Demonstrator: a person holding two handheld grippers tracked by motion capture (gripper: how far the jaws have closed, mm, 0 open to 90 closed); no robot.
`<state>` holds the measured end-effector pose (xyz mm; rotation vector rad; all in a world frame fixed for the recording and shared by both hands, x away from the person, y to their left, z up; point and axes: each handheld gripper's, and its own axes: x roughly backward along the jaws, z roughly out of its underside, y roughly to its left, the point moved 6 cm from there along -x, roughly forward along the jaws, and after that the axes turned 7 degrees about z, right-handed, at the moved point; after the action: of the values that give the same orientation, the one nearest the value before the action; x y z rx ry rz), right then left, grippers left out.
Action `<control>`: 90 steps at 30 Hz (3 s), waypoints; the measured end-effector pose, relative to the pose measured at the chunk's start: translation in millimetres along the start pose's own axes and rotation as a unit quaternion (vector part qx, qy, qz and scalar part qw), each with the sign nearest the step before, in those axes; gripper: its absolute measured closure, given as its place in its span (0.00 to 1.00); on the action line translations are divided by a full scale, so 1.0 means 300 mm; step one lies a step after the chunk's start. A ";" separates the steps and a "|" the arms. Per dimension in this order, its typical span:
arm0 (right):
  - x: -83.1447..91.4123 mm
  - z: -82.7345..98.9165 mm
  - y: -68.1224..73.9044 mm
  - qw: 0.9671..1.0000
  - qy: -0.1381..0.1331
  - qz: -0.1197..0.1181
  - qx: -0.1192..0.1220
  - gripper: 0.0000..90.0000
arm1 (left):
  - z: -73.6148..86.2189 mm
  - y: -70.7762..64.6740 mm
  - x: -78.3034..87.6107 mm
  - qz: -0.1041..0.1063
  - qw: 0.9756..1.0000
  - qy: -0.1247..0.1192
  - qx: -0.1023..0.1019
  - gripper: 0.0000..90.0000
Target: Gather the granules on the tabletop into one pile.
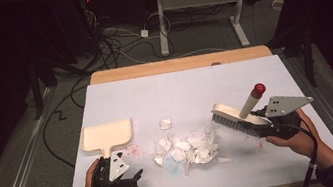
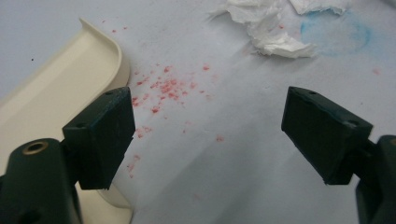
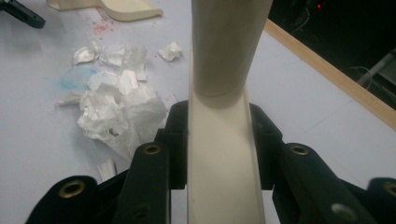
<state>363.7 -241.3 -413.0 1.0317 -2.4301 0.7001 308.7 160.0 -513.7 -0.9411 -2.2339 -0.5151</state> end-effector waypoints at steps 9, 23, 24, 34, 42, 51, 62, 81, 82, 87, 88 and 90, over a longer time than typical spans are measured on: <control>-0.022 0.100 0.023 0.997 0.076 -0.029 -0.012 0.75 | 0.005 -0.005 0.000 0.003 1.000 0.004 -0.003 0.18; 0.067 0.062 0.068 0.999 0.011 -0.050 -0.016 0.75 | 0.000 -0.006 0.003 0.000 1.000 0.002 -0.004 0.18; 0.075 0.049 0.075 0.999 0.001 -0.051 -0.018 0.75 | 0.000 -0.006 0.003 0.000 1.000 0.002 -0.004 0.18; 0.106 -0.040 0.149 0.996 -0.065 -0.062 -0.004 0.76 | -0.001 -0.006 0.000 0.001 1.000 0.003 -0.004 0.18; 0.007 -0.076 0.285 0.989 -0.056 -0.139 0.005 0.76 | -0.003 0.006 0.012 -0.006 1.000 -0.005 0.003 0.18; -0.160 -0.061 0.453 0.978 -0.013 -0.204 0.036 0.76 | 0.006 0.027 0.030 -0.015 1.000 -0.013 0.015 0.18; -0.238 -0.046 0.372 0.988 -0.010 -0.156 0.019 0.75 | 0.008 0.023 0.028 -0.013 1.000 -0.010 0.012 0.18; -0.310 -0.207 0.492 0.985 -0.053 -0.167 -0.010 0.76 | 0.017 0.072 0.069 -0.037 0.998 -0.037 0.040 0.18; -0.324 -0.210 0.505 0.985 -0.048 -0.164 -0.006 0.76 | 0.020 0.078 0.074 -0.041 0.997 -0.039 0.043 0.18; -0.395 -0.200 0.535 0.988 -0.018 -0.150 -0.008 0.76 | 0.027 0.091 0.080 -0.036 0.997 -0.049 0.052 0.18; -0.401 -0.199 0.533 0.990 -0.018 -0.143 -0.011 0.76 | 0.027 0.090 0.079 -0.033 0.997 -0.050 0.051 0.18; -0.404 -0.197 0.510 0.992 -0.011 -0.126 -0.013 0.76 | 0.027 0.086 0.074 -0.031 0.997 -0.046 0.049 0.18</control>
<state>337.4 -49.0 -475.6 1.3133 -2.2643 0.5730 312.6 192.5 -501.4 -0.8631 -2.3549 -0.3933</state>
